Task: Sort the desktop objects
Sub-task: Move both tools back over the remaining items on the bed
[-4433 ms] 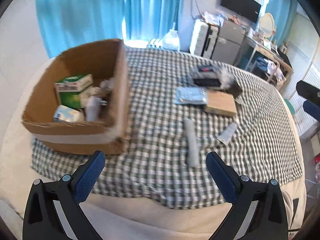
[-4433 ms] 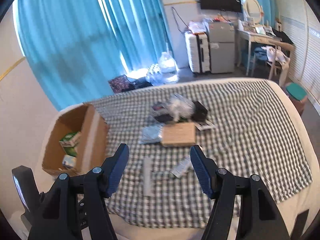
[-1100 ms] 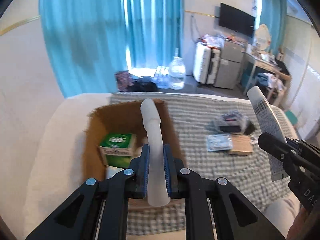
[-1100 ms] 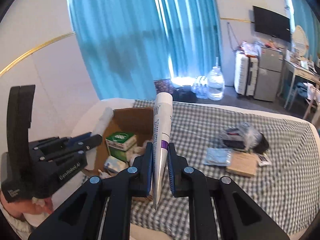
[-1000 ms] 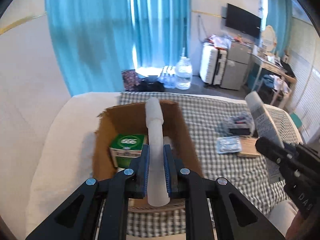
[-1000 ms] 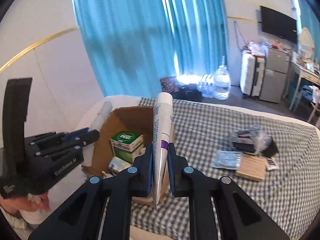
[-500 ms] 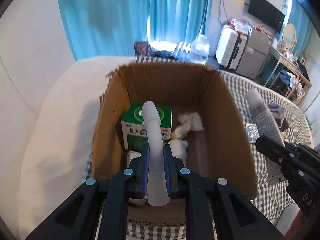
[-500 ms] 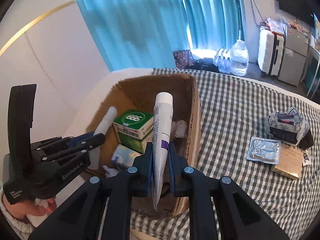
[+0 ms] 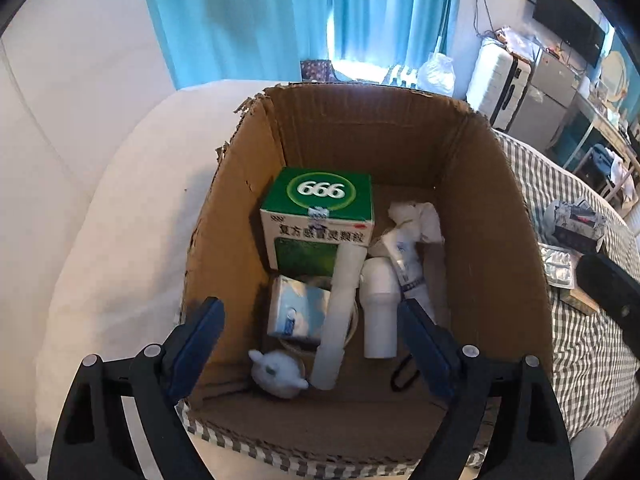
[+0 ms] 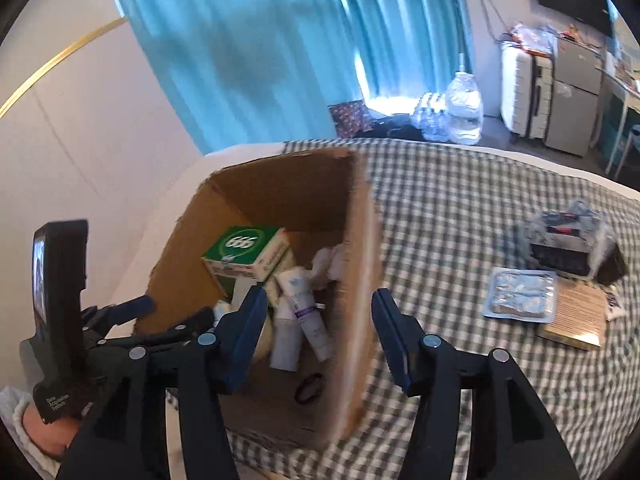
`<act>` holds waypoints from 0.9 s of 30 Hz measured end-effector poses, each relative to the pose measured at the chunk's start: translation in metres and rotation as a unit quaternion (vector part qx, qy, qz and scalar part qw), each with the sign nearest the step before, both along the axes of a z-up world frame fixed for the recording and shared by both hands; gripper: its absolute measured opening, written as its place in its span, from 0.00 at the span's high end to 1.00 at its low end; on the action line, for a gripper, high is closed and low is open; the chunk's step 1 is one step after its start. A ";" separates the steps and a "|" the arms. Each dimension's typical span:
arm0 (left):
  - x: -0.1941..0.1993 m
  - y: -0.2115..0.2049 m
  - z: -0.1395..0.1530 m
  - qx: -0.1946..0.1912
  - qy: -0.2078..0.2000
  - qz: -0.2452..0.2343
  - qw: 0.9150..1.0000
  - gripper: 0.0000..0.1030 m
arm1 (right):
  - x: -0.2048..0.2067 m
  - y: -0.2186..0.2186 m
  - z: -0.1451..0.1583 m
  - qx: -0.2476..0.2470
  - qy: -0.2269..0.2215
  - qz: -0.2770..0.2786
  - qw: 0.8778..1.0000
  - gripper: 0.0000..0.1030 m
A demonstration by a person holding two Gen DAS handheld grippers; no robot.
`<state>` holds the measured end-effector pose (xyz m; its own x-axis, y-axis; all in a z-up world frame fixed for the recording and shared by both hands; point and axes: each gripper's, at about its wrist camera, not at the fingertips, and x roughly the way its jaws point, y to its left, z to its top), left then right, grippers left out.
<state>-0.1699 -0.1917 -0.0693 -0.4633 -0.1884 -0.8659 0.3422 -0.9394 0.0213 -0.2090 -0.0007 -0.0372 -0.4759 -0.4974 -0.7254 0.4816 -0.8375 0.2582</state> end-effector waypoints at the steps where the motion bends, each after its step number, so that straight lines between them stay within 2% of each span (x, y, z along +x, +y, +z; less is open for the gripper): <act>1: 0.003 0.005 0.002 -0.003 0.001 -0.002 1.000 0.11 | 0.001 0.007 0.002 -0.001 0.001 -0.007 1.000 0.47; 8: 0.014 0.046 0.027 -0.010 0.027 -0.027 0.999 0.09 | 0.017 0.070 0.023 -0.012 0.019 -0.062 0.998 0.47; 12: 0.018 0.083 0.053 -0.019 0.052 -0.051 0.997 0.05 | 0.037 0.103 0.046 -0.014 0.048 -0.080 0.996 0.47; 15: 0.022 0.111 0.070 -0.014 0.074 -0.075 0.994 0.04 | 0.050 0.128 0.064 -0.015 0.069 -0.101 0.992 0.43; 19: 0.032 0.145 0.088 -0.013 0.096 -0.085 0.992 0.02 | 0.068 0.162 0.087 -0.027 0.093 -0.124 0.988 0.41; 24: 0.046 0.180 0.100 -0.013 0.111 -0.096 0.989 0.00 | 0.090 0.204 0.105 -0.033 0.123 -0.165 0.978 0.25; 27: 0.051 0.201 0.101 -0.019 0.119 -0.106 0.987 0.00 | 0.093 0.229 0.109 -0.019 0.126 -0.185 0.974 0.23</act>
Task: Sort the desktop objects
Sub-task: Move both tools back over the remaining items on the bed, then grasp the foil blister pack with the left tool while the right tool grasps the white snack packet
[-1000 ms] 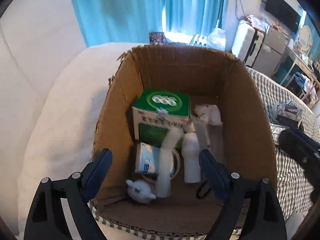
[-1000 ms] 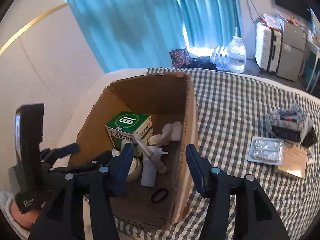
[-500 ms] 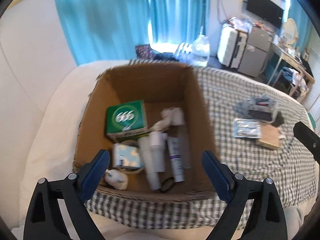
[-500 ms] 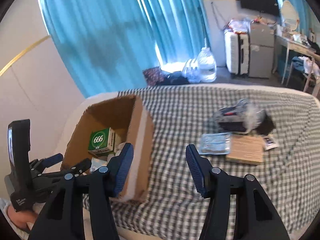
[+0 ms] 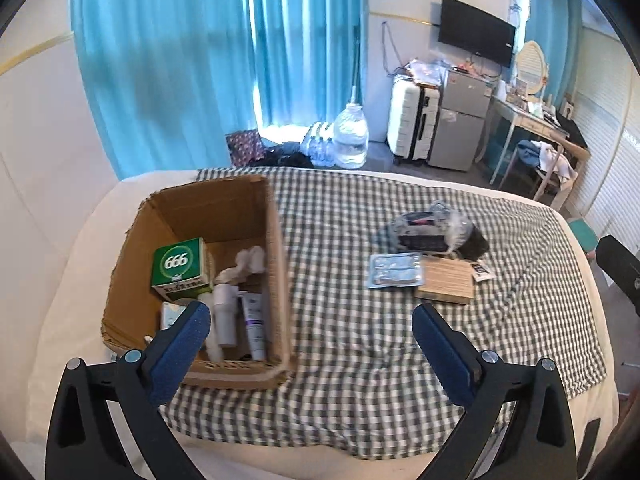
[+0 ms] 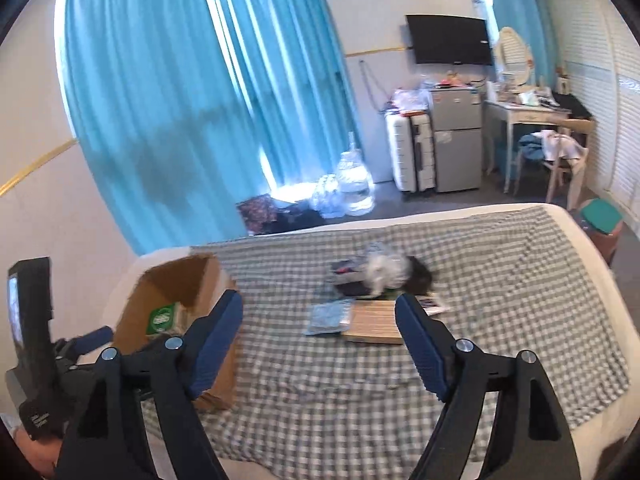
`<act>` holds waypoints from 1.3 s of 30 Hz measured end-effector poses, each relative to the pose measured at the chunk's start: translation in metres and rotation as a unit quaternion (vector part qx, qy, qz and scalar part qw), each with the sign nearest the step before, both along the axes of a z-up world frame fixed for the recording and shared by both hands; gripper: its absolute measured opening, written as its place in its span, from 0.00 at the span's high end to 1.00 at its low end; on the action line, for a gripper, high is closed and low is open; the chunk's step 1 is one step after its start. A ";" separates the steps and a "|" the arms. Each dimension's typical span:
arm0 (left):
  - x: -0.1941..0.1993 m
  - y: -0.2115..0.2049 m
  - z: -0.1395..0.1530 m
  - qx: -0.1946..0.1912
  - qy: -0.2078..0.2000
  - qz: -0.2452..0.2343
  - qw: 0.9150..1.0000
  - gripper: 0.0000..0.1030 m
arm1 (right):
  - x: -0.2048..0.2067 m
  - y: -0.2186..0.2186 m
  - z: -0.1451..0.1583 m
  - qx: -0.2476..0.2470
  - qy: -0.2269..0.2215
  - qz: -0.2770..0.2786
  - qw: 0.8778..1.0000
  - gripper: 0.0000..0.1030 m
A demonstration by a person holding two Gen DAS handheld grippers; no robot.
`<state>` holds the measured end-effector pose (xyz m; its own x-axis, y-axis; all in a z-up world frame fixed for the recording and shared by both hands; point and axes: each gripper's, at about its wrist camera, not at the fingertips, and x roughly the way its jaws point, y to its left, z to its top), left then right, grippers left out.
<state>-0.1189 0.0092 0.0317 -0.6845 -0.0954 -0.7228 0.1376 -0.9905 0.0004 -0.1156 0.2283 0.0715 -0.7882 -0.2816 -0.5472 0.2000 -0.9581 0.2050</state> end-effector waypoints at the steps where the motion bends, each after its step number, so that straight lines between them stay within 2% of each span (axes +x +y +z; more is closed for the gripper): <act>1: -0.001 0.006 -0.001 -0.001 0.001 -0.003 1.000 0.00 | 0.000 0.007 0.001 0.004 0.001 -0.006 1.000 0.22; 4: -0.003 0.026 -0.007 -0.002 0.006 -0.009 1.000 0.00 | 0.004 0.036 0.000 -0.002 0.012 -0.034 0.999 0.13; 10: -0.017 0.063 -0.032 -0.008 -0.012 -0.037 0.999 0.00 | -0.008 0.086 -0.019 0.005 0.001 -0.072 0.997 0.13; 14: -0.033 0.078 -0.057 -0.010 -0.032 -0.050 0.998 0.00 | -0.021 0.115 -0.047 -0.019 -0.024 -0.094 0.995 0.13; 17: -0.048 0.086 -0.080 -0.012 -0.054 -0.056 0.997 0.00 | -0.029 0.123 -0.070 -0.016 -0.036 -0.100 0.994 0.13; 24: -0.096 0.094 -0.134 -0.011 -0.102 -0.053 0.993 0.00 | -0.065 0.132 -0.130 -0.020 -0.092 -0.097 0.991 0.13; 28: -0.125 0.101 -0.158 -0.029 -0.107 -0.060 0.992 0.00 | -0.092 0.129 -0.158 -0.005 -0.118 -0.091 0.989 0.13; 33: -0.162 0.097 -0.185 -0.003 -0.124 -0.056 0.991 0.00 | -0.130 0.112 -0.183 0.033 -0.130 -0.070 0.988 0.13; 39: -0.198 0.092 -0.209 -0.001 -0.136 -0.060 0.989 0.00 | -0.181 0.092 -0.210 0.066 -0.136 -0.034 0.988 0.13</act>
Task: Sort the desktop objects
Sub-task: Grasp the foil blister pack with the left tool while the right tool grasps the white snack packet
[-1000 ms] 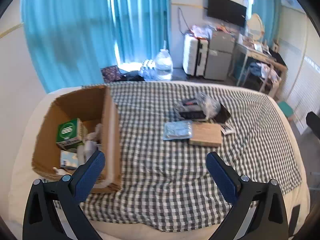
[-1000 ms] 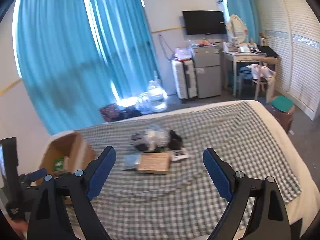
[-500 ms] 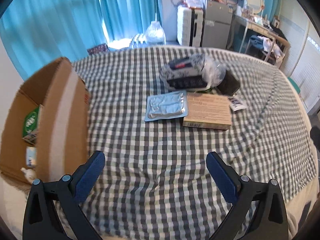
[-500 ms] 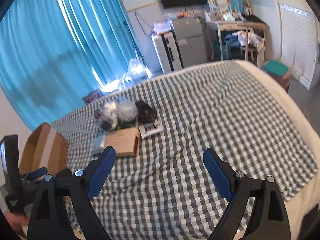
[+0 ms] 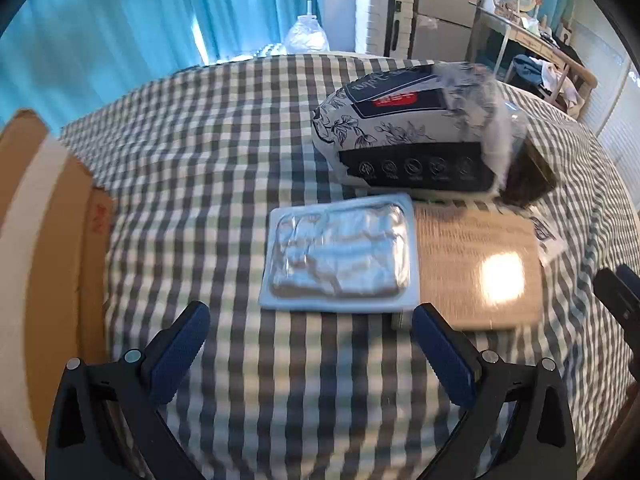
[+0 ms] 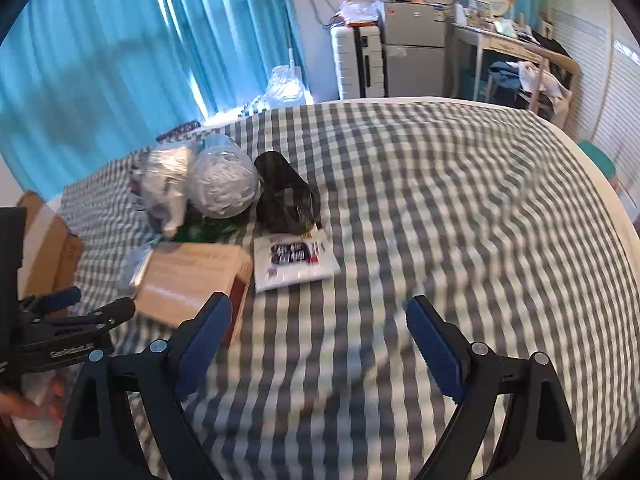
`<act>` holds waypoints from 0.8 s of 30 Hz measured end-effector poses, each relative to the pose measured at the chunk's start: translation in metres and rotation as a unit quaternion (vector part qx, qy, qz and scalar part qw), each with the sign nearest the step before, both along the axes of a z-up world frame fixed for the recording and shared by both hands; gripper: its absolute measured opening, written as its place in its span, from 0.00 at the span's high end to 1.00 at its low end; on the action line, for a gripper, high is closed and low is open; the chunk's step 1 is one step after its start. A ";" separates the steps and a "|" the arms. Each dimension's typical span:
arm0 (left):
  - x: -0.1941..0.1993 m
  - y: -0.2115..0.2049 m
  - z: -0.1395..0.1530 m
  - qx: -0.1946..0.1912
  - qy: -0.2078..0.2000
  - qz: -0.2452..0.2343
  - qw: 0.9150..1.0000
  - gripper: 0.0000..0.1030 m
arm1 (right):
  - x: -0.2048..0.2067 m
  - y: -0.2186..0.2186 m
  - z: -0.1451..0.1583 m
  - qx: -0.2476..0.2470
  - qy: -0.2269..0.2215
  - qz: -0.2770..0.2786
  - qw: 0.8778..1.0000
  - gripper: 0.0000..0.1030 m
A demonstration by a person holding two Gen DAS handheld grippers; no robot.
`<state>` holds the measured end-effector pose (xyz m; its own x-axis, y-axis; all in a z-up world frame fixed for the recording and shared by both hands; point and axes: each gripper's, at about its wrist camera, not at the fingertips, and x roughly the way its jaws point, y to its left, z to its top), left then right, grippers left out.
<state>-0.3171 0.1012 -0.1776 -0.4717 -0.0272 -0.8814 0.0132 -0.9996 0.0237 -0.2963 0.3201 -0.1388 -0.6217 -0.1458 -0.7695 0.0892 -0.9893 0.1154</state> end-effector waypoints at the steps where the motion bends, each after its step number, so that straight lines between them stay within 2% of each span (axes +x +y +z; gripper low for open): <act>1: -0.004 -0.002 -0.002 0.006 0.004 -0.001 1.000 0.00 | -0.006 -0.002 -0.003 0.002 -0.003 0.005 1.000 0.13; 4: -0.016 -0.011 -0.006 0.038 0.005 0.002 0.999 0.00 | -0.029 -0.012 -0.021 0.031 -0.029 0.026 0.999 0.13; 7: -0.026 -0.024 -0.014 0.065 0.001 0.014 0.998 0.00 | -0.041 -0.021 -0.034 0.045 -0.033 0.036 0.998 0.13; 9: -0.034 -0.029 -0.020 0.057 -0.008 0.029 0.998 0.00 | -0.050 -0.025 -0.042 0.037 -0.039 0.033 0.998 0.13; 11: -0.042 -0.032 -0.030 0.045 -0.035 0.034 0.998 0.00 | -0.055 -0.030 -0.048 0.040 -0.041 0.031 0.998 0.13; 12: -0.044 -0.034 -0.032 0.050 -0.037 0.035 0.997 0.00 | -0.056 -0.033 -0.051 0.047 -0.042 0.029 0.998 0.15; 15: -0.050 -0.040 -0.037 0.051 -0.041 0.037 0.997 0.00 | -0.050 -0.030 -0.052 0.034 -0.030 0.018 0.999 0.37; 17: -0.054 -0.041 -0.042 0.052 -0.051 0.038 0.997 0.00 | -0.048 -0.028 -0.051 0.034 -0.031 0.015 0.999 0.42; 20: -0.055 -0.035 -0.041 0.047 -0.049 0.033 0.997 0.00 | -0.043 -0.028 -0.050 0.032 -0.029 0.016 0.999 0.58; 24: -0.051 -0.027 -0.036 0.020 -0.056 -0.008 0.998 0.00 | -0.034 -0.024 -0.047 0.020 -0.031 0.021 0.999 0.58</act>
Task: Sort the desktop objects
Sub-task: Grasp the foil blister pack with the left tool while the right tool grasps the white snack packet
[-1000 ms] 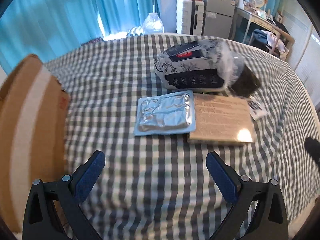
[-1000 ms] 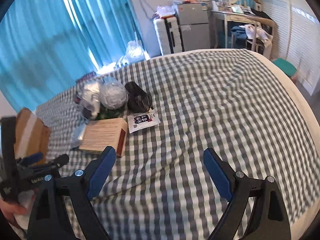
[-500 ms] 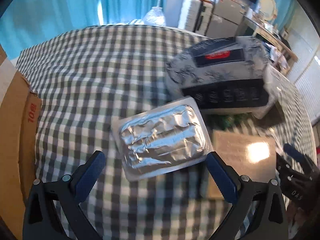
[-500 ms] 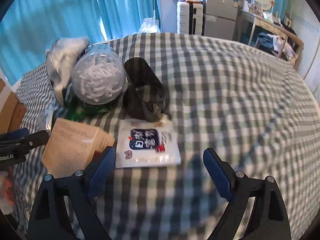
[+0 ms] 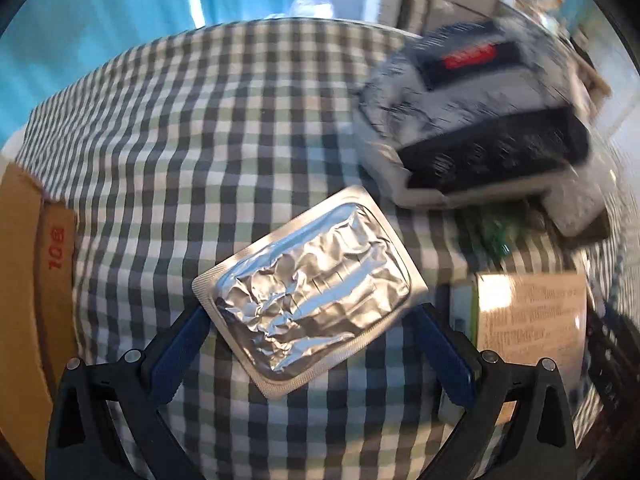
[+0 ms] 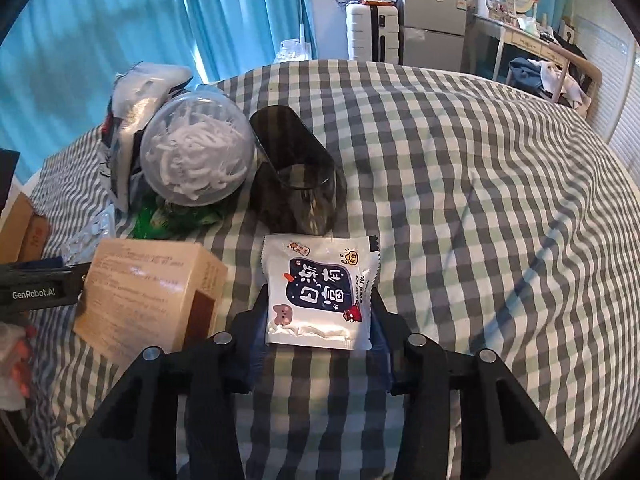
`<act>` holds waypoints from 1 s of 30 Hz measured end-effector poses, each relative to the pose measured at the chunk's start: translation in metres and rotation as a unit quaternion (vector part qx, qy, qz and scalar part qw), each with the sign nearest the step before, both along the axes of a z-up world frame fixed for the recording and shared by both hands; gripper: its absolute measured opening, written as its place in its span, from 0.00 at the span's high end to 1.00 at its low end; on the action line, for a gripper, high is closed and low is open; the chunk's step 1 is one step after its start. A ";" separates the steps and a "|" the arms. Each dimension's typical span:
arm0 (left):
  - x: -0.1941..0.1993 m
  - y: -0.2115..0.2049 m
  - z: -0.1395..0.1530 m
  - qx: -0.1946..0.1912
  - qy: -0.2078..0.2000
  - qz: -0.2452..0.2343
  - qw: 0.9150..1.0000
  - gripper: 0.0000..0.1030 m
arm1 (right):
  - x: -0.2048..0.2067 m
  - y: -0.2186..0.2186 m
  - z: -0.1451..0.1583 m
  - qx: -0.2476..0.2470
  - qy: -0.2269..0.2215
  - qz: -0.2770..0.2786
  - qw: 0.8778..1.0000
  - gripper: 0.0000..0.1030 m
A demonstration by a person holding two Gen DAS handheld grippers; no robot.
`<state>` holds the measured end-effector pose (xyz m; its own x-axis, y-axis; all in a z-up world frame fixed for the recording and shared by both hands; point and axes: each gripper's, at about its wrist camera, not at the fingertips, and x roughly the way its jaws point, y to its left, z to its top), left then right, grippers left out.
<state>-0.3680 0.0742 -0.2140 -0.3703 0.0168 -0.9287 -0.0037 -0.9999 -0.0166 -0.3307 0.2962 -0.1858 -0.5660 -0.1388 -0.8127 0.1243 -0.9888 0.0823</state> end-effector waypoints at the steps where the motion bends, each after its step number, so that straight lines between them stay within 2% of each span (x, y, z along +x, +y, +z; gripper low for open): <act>1: 0.002 0.002 0.003 -0.003 0.005 -0.024 1.000 0.00 | 0.000 0.002 0.000 -0.004 -0.003 0.002 1.000 0.58; 3: 0.003 0.006 0.006 -0.016 0.010 -0.081 0.996 0.00 | 0.001 0.006 0.000 -0.006 -0.003 0.001 1.000 0.58; 5: 0.001 0.012 -0.001 -0.060 0.010 -0.143 0.988 0.00 | 0.001 0.008 -0.001 -0.014 -0.006 -0.001 1.000 0.58; 7: -0.001 0.011 -0.003 -0.055 0.020 -0.168 0.984 0.00 | 0.001 0.009 -0.001 -0.021 -0.007 -0.004 1.000 0.57; 9: -0.009 0.005 -0.003 -0.032 0.022 -0.160 0.986 0.00 | 0.002 0.008 -0.001 -0.018 -0.005 -0.003 1.000 0.57; 13: -0.016 0.000 0.007 -0.060 0.036 -0.132 0.989 0.00 | 0.002 0.008 -0.002 -0.016 -0.007 -0.001 1.000 0.57; 17: -0.010 -0.008 0.005 -0.034 0.024 -0.140 0.989 0.01 | -0.002 0.008 0.000 -0.017 -0.006 -0.001 1.000 0.58; 18: -0.008 -0.009 0.002 -0.039 0.018 -0.138 0.989 0.05 | -0.001 0.008 0.001 -0.017 -0.005 -0.001 1.000 0.58; 21: 0.010 -0.013 0.003 -0.015 0.019 -0.132 0.991 0.16 | 0.002 0.009 0.003 -0.017 -0.006 -0.002 1.000 0.58; 25: 0.042 -0.011 0.003 0.003 -0.005 -0.135 0.991 0.17 | 0.008 0.012 0.009 -0.022 -0.004 -0.003 1.000 0.58; 27: 0.057 -0.006 0.005 0.002 -0.003 -0.147 0.989 0.17 | 0.012 0.014 0.014 -0.026 -0.002 -0.004 1.000 0.58; 29: 0.067 0.002 0.008 -0.024 0.012 -0.149 0.989 0.16 | 0.014 0.017 0.018 -0.029 0.002 -0.004 1.000 0.58; 30: 0.071 0.009 0.008 -0.038 0.020 -0.142 0.989 0.08 | 0.015 0.017 0.019 -0.029 0.004 -0.005 1.000 0.58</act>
<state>-0.2970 0.0832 -0.2057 -0.3967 0.0554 -0.9163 -0.2827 -0.9570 0.0645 -0.3156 0.3135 -0.1668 -0.5738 -0.1798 -0.7990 0.1146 -0.9836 0.1390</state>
